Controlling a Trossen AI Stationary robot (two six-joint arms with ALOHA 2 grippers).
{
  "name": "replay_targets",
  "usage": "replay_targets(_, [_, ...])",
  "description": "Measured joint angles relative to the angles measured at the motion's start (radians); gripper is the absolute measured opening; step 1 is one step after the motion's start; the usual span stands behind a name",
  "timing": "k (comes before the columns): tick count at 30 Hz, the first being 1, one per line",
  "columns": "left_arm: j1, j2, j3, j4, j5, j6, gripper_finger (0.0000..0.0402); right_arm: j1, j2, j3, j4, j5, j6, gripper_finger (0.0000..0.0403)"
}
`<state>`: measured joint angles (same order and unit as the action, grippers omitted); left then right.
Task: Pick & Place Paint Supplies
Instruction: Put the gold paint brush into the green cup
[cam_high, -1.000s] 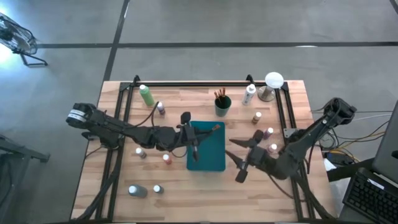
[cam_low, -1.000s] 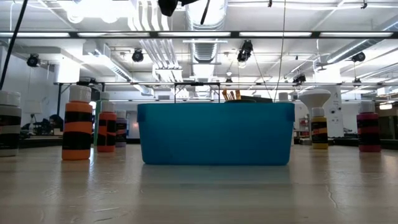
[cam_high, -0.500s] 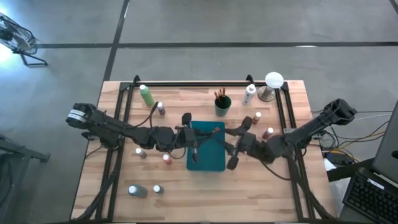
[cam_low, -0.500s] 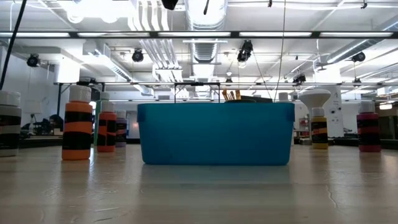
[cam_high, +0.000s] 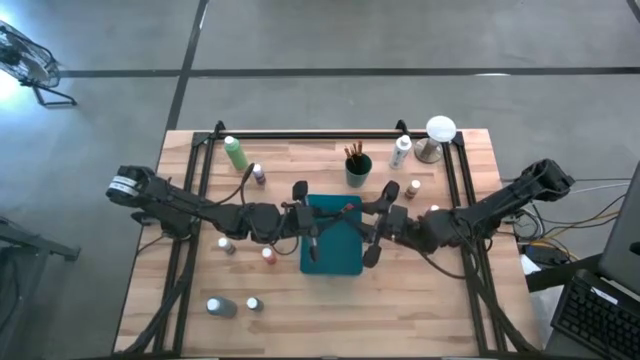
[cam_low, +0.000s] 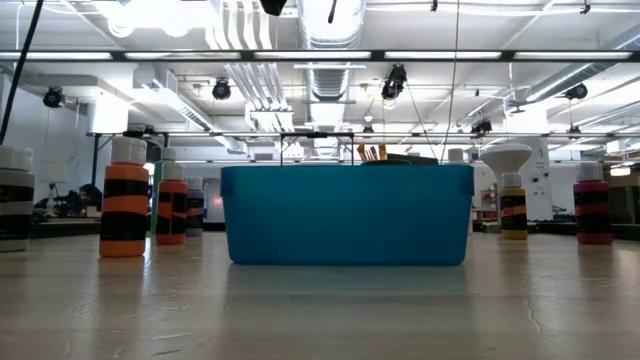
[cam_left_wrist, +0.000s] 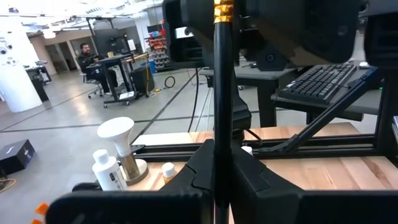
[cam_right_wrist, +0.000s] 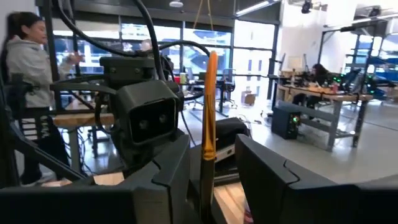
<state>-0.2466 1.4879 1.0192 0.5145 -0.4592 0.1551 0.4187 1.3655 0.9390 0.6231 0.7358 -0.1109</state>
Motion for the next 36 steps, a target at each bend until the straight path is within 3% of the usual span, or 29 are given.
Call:
replay_targets(4, [0.0, 0.0, 0.0, 0.001, 0.032, 0.011, 0.0021, -0.019, 0.0, 0.0, 0.0, -0.061, 0.022, 0.0111])
replay_targets(11, [0.001, 0.0, 0.001, 0.001, 0.047, 0.013, 0.0021, -0.025, 0.0, 0.0, -0.005, -0.067, 0.022, 0.008])
replay_targets(17, [0.003, 0.0, 0.001, 0.001, 0.048, 0.012, 0.0021, -0.025, 0.0, 0.0, -0.013, -0.081, -0.008, 0.0022])
replay_targets(23, [0.003, 0.0, 0.001, 0.001, 0.05, 0.01, 0.0023, -0.024, -0.001, 0.001, -0.014, -0.076, -0.025, 0.0015])
replay_targets(29, [0.003, -0.055, 0.002, -0.086, 0.015, 0.001, 0.0113, -0.025, -0.073, 0.001, -0.169, -0.036, 0.022, 0.0015])
replay_targets(36, [0.003, -0.19, -0.009, -0.337, -0.084, -0.073, 0.0211, -0.064, -0.172, -0.008, -0.424, 0.058, 0.11, 0.0014])
